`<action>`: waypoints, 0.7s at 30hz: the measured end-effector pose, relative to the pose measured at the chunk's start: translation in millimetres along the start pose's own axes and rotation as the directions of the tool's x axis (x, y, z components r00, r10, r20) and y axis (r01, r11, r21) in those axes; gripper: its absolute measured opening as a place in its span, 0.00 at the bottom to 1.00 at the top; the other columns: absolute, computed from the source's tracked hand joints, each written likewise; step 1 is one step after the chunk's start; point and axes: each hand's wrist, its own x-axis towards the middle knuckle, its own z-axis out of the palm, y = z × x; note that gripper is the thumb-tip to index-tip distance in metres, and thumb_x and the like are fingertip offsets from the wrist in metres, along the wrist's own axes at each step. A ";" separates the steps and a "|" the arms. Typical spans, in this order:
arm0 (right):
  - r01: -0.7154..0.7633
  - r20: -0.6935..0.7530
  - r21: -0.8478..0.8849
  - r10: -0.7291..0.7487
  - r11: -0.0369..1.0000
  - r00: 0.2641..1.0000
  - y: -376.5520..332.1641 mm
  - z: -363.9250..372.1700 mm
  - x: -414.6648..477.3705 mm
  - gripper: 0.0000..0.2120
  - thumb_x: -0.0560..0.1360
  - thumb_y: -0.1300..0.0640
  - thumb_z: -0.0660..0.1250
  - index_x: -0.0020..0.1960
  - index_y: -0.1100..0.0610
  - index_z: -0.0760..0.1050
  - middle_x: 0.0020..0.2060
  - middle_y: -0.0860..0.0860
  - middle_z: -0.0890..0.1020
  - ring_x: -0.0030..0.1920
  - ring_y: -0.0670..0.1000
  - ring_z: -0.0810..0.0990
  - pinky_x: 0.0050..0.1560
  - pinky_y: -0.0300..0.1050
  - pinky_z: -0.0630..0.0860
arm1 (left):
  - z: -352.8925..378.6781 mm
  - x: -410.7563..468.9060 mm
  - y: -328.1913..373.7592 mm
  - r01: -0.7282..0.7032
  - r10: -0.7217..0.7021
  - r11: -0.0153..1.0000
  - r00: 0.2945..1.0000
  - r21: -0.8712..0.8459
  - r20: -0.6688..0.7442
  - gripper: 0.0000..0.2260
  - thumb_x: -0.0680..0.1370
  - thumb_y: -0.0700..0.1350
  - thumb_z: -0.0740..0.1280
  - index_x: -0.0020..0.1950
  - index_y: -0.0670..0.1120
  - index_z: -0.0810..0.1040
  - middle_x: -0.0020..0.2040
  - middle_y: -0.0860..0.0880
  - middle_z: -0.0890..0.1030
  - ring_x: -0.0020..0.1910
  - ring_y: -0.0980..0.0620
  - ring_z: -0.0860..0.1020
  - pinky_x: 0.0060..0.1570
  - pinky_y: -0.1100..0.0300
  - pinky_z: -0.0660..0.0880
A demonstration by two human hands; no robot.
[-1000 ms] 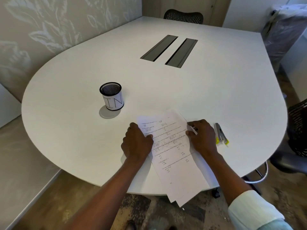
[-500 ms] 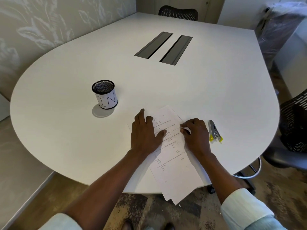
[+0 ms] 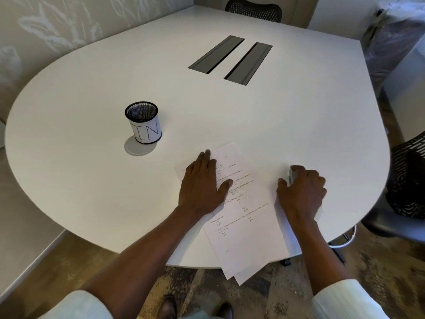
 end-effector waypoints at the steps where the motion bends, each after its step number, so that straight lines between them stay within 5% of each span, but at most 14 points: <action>1: -0.014 0.023 -0.007 0.014 1.000 1.000 1.5 -0.4 1.1 0.21 0.80 0.55 0.72 0.71 0.58 0.77 0.65 0.64 0.78 0.68 0.67 0.73 0.67 0.61 0.69 | 0.1 0.3 -0.2 -0.017 0.017 1.000 1.000 0.021 0.004 0.36 0.83 0.67 0.57 0.80 0.41 0.69 0.88 0.41 0.62 0.87 0.42 0.60 0.84 0.46 0.60; 6: -0.016 0.030 0.144 0.012 0.989 0.999 3.0 4.5 10.5 0.17 0.79 0.64 0.68 0.66 0.57 0.80 0.57 0.62 0.82 0.62 0.66 0.77 0.55 0.54 0.74 | 2.4 0.6 -1.5 -0.029 0.029 0.998 1.000 0.059 0.000 0.33 0.84 0.66 0.57 0.80 0.44 0.69 0.87 0.44 0.64 0.87 0.44 0.59 0.84 0.45 0.59; 10: -0.017 0.073 0.406 -0.014 0.914 0.997 -8.6 5.4 16.1 0.15 0.78 0.62 0.73 0.64 0.53 0.83 0.55 0.54 0.88 0.54 0.56 0.85 0.56 0.45 0.75 | 3.8 1.1 -2.1 -0.020 0.020 0.999 1.000 0.050 -0.001 0.32 0.84 0.65 0.59 0.80 0.44 0.70 0.87 0.44 0.63 0.88 0.44 0.59 0.85 0.45 0.58; 13: -0.154 0.204 0.697 0.012 0.701 0.979 -24.2 5.0 15.5 0.13 0.77 0.62 0.76 0.60 0.51 0.86 0.47 0.50 0.90 0.45 0.48 0.86 0.55 0.47 0.81 | 5.4 1.4 -3.1 -0.018 0.019 0.998 1.000 0.056 -0.002 0.33 0.84 0.66 0.58 0.81 0.44 0.69 0.87 0.44 0.63 0.88 0.44 0.59 0.85 0.44 0.58; 15: -0.274 0.313 0.816 0.011 0.508 0.950 -34.0 6.0 14.4 0.11 0.78 0.64 0.75 0.58 0.54 0.88 0.46 0.56 0.90 0.44 0.50 0.85 0.51 0.48 0.82 | 6.6 1.7 -4.2 -0.020 0.021 0.998 1.000 0.057 -0.005 0.34 0.84 0.66 0.58 0.81 0.44 0.69 0.87 0.44 0.64 0.88 0.43 0.59 0.85 0.44 0.59; 18: -0.430 0.455 0.863 -0.039 0.266 0.890 -46.3 8.3 13.6 0.10 0.81 0.67 0.70 0.59 0.60 0.87 0.51 0.64 0.89 0.46 0.55 0.87 0.52 0.52 0.86 | 8.8 1.6 -4.8 -0.021 0.022 0.998 1.000 0.055 -0.008 0.34 0.84 0.66 0.58 0.81 0.43 0.69 0.87 0.43 0.63 0.88 0.43 0.59 0.85 0.44 0.58; 21: -0.482 0.505 0.856 -0.100 0.188 0.857 -52.4 13.9 15.5 0.12 0.85 0.66 0.64 0.60 0.64 0.85 0.51 0.63 0.89 0.47 0.58 0.89 0.53 0.52 0.87 | 10.0 2.4 -5.3 -0.024 0.024 0.999 1.000 0.048 -0.017 0.34 0.84 0.66 0.59 0.81 0.43 0.69 0.87 0.43 0.64 0.87 0.43 0.59 0.85 0.44 0.58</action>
